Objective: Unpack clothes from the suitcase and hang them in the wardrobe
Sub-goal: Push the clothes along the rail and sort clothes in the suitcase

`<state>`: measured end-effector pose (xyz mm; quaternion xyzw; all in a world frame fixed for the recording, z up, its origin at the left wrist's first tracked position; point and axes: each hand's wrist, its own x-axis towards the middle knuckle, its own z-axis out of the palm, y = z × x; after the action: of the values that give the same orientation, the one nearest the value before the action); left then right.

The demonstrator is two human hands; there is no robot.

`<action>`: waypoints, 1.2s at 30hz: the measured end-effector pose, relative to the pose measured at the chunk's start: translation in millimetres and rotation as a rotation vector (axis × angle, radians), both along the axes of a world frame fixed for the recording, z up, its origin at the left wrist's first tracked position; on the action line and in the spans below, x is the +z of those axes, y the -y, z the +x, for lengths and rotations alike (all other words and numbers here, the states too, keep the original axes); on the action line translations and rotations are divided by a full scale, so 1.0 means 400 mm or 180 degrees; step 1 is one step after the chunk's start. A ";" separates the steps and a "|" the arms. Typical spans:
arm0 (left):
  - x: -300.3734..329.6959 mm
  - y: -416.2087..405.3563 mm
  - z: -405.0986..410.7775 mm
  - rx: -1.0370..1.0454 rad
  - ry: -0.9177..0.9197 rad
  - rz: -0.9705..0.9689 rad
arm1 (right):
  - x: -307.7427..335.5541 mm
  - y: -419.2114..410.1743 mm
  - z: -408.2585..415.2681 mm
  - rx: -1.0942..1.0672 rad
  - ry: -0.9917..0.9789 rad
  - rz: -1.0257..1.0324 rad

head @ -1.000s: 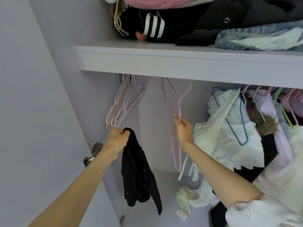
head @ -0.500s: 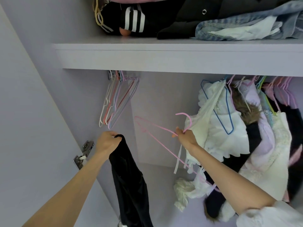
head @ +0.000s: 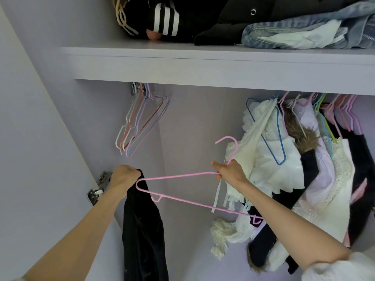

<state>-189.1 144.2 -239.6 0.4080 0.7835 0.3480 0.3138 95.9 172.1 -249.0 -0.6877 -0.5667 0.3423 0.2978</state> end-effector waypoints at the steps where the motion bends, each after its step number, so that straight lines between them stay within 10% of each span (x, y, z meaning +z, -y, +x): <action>1: 0.004 0.001 0.007 -0.0103 -0.0119 0.0048 | 0.006 0.001 -0.012 -0.0001 0.0013 0.0008; 12: 0.104 0.039 0.189 -0.1309 -0.0485 0.0468 | 0.042 0.050 -0.190 0.0378 -0.0222 0.0535; 18: 0.123 0.037 0.184 -0.2000 -0.2668 0.0858 | 0.080 0.049 -0.149 0.0219 -0.1036 0.0863; 26: 0.122 0.010 0.177 -0.2596 -0.1195 0.0486 | 0.125 0.028 -0.015 0.1677 -0.2534 -0.1037; 36: 0.178 0.048 0.221 -0.1738 -0.1084 0.1122 | 0.113 0.004 -0.073 0.2661 -0.1525 -0.2162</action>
<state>-100.7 125.1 -168.5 0.7020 0.6148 0.3082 0.1851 66.5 170.6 -203.8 -0.3664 -0.5652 0.7388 0.0204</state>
